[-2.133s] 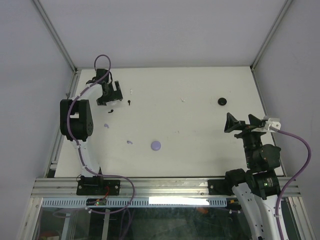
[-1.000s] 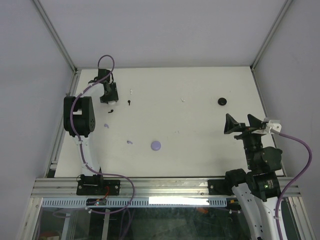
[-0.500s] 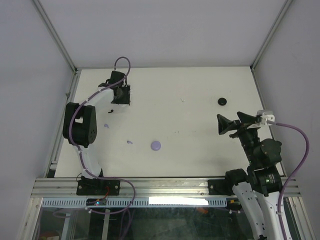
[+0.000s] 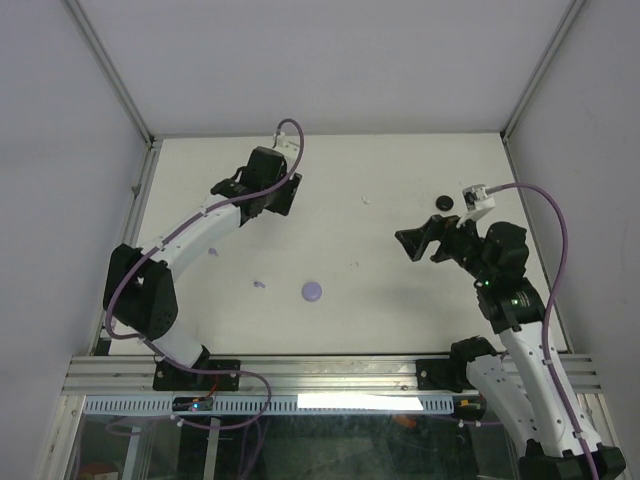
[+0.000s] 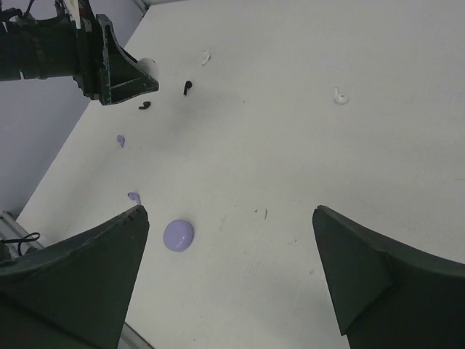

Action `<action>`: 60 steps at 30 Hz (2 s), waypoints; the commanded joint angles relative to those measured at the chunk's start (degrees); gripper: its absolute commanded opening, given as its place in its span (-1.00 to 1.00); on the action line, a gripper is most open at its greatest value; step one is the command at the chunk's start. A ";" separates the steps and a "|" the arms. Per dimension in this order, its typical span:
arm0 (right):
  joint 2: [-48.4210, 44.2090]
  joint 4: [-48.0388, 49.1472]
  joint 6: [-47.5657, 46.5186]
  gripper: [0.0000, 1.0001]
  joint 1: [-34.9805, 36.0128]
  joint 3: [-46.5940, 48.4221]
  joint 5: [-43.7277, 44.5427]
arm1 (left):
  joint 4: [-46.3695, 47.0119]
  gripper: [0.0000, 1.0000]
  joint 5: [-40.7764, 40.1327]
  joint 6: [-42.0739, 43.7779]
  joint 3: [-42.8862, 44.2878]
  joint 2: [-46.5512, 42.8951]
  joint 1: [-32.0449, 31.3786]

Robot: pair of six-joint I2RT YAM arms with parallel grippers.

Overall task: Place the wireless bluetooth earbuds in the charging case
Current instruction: Pick up the charging case at the center of the board.

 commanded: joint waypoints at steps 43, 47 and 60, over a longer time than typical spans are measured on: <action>34.43 32.21 14.48 0.19 12.49 1.55 -29.25 | 11.94 0.05 13.77 50.67 -12.06 -15.98 -30.93; 35.77 32.28 13.85 0.06 13.03 1.59 -29.93 | 11.70 0.06 14.22 51.21 -12.16 -16.10 -31.57; 31.95 33.54 12.40 -0.82 13.24 0.03 -29.57 | 11.73 0.44 10.50 44.89 -13.26 -17.92 -31.89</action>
